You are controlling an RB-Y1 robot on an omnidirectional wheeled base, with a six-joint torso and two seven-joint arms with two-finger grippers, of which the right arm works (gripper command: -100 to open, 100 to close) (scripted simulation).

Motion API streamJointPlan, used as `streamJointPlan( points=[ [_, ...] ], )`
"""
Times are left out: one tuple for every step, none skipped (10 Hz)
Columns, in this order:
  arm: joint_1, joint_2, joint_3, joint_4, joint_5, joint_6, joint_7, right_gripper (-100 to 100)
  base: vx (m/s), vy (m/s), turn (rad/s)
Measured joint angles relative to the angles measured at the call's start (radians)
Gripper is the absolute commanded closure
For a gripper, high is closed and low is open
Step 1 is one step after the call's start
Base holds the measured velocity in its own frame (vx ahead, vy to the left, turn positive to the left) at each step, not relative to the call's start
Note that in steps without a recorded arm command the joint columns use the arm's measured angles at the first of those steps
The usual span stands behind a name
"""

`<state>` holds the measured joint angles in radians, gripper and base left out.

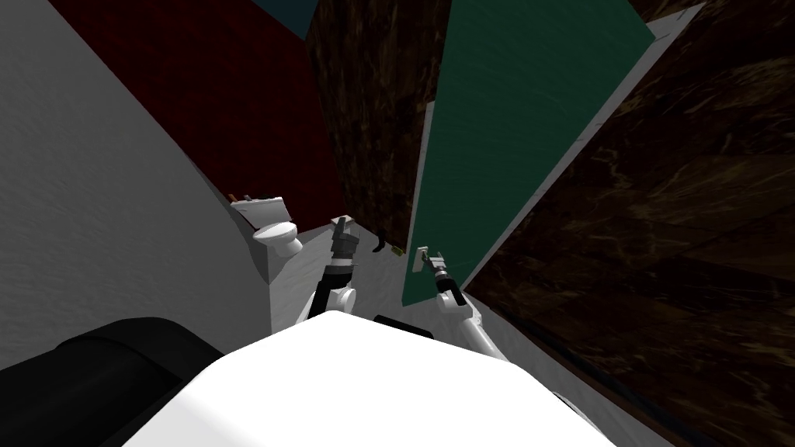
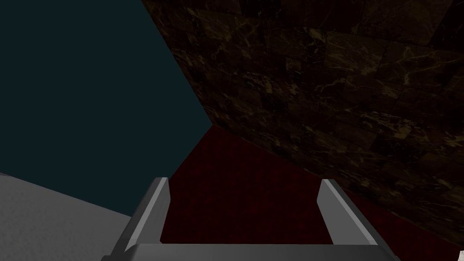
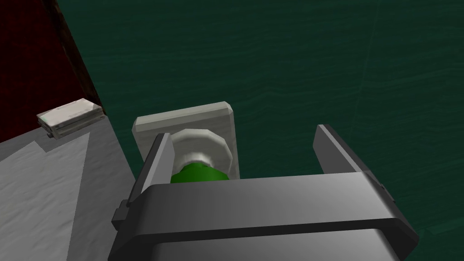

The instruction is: Pull the door open

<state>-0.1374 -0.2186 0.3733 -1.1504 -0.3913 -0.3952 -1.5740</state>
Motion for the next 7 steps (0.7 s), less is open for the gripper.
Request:
streamJointPlan(
  points=[
    [0.005,0.002,0.0,-0.001,0.002,-0.005,0.004,100,0.0,0.0,0.0],
    [-0.014,0.001,0.007,0.033,0.001,-0.023,-0.005,100,-0.009,0.012,-0.007],
    [-0.024,0.001,0.006,0.046,0.0,-0.024,-0.01,100,-0.014,0.005,0.014],
    [-0.006,0.0,-0.001,0.013,0.0,-0.006,-0.002,100,0.003,-0.015,0.003],
    [-0.002,0.0,-0.001,0.003,0.0,0.001,0.002,100,0.002,-0.009,0.01],
    [-0.002,-0.001,0.001,0.005,0.0,-0.001,0.0,100,0.0,0.005,-0.033],
    [-0.012,0.005,0.003,0.027,0.001,-0.015,-0.002,100,0.0,-0.002,0.012]
  ],
)
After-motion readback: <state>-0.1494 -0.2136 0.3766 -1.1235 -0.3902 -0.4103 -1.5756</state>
